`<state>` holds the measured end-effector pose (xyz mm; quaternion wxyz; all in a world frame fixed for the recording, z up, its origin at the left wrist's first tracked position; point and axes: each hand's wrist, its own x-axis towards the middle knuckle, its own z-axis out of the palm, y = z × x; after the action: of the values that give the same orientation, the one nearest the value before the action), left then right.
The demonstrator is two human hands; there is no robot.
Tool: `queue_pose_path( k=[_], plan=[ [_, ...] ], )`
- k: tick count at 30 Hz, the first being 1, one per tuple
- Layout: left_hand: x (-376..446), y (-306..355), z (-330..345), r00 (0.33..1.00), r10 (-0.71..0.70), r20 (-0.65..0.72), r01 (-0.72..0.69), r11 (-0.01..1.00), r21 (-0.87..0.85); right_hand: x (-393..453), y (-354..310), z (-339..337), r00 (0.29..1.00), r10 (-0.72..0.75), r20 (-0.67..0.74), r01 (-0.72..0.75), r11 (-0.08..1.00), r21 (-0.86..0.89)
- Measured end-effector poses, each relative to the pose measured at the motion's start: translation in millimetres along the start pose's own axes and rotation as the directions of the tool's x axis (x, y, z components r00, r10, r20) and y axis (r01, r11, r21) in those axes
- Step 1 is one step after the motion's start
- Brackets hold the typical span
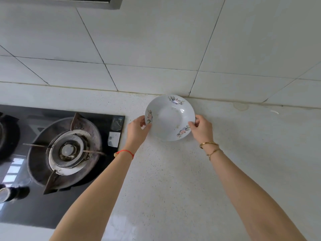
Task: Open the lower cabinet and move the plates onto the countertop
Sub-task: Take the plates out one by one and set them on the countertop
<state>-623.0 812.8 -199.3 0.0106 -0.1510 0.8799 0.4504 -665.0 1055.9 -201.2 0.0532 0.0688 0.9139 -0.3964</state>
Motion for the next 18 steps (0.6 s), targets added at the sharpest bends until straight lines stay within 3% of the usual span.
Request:
queue_pose_path(
  k=[9,18],
  plan=[
    [-13,8,-13,1.0,0.018,0.01,-0.02,0.988,0.156,-8,-1,-25,0.994,-0.061,0.088,0.073,0.988,-0.136],
    [-100,48,-58,0.956,0.29,-0.042,-0.255,0.892,0.374,-78,-15,-100,0.899,-0.433,0.062,0.429,0.844,-0.321]
  ],
)
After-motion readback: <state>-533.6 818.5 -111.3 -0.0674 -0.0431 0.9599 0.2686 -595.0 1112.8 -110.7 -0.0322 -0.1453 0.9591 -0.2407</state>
